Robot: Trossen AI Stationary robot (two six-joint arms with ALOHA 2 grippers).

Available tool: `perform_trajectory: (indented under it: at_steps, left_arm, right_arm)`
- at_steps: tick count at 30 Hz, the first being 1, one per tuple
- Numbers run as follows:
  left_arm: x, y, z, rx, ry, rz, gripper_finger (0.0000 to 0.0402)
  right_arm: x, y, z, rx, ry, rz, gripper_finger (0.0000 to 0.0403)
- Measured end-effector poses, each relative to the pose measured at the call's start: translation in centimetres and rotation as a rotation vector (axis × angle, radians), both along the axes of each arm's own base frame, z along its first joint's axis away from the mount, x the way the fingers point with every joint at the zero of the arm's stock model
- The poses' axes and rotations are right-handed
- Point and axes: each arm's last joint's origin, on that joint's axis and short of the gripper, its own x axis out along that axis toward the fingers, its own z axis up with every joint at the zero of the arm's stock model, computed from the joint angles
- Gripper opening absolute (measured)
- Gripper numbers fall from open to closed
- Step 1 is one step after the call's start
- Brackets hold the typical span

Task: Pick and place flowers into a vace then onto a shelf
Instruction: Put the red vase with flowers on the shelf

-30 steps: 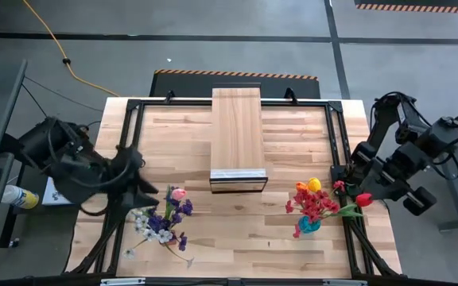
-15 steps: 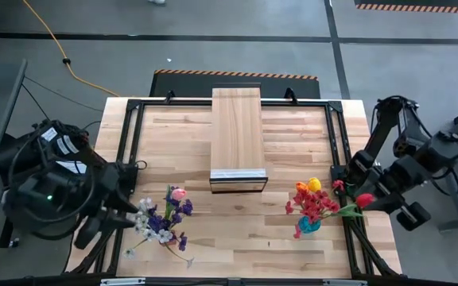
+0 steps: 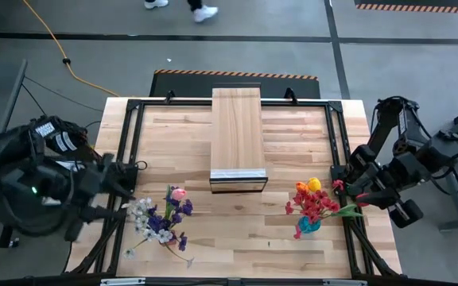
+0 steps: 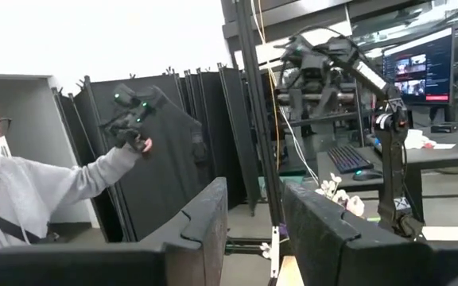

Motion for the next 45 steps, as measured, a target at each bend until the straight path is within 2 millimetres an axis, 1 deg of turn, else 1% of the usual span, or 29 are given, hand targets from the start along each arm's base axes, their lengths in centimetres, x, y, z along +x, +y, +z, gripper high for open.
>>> perform_trajectory:
  at_steps: [4,7,10,14,18,24,28,32,35,41,45]
  left_arm:
    - [-1.1,2.4,0.6,-0.006,-0.048,0.021,0.0211]
    - [-1.9,4.1,0.3,0.008,-0.07,0.051,0.0211]
    - [-2.6,5.5,-0.8,0.028,-0.07,0.081,0.0211]
    - [-3.4,7.1,-3.2,-0.006,-0.038,0.154,0.0211]
    - [-3.8,7.9,-6.2,-0.069,-0.021,0.192,0.0211]
    - [-4.4,8.8,-10.4,-0.191,-0.006,0.125,0.0211]
    - [-4.9,9.7,-12.6,-0.248,-0.021,0.112,0.0211]
    - [-5.6,10.9,-14.0,-0.288,-0.028,0.098,0.0211]
    - [-6.0,11.6,-14.6,-0.313,-0.039,0.097,0.0211]
    - [-6.4,12.3,-15.8,-0.344,-0.012,0.061,0.0211]
    - [-6.6,12.5,-16.9,-0.374,0.017,0.077,0.0211]
  right_arm:
    - [0.0,0.0,0.0,-0.001,0.001,-0.002,0.0114]
    - [0.0,0.1,0.0,-0.002,0.002,-0.003,0.0114]
    - [0.1,0.1,-0.1,-0.004,0.003,-0.003,0.0114]
    - [0.1,0.2,-0.1,-0.005,0.005,-0.009,0.0114]
    - [0.1,0.1,-0.1,-0.002,0.015,-0.038,0.0114]
    - [0.1,0.0,-0.2,0.002,0.025,-0.073,0.0114]
    - [0.1,0.0,-0.2,0.003,0.027,-0.077,0.0114]
    - [0.1,0.0,-0.2,0.019,0.031,-0.073,0.0114]
    - [0.1,0.0,-0.2,0.034,0.036,-0.07,0.0114]
    - [0.1,0.0,-0.2,0.035,0.036,-0.069,0.0114]
    - [0.1,0.0,-0.2,0.035,0.036,-0.069,0.0114]
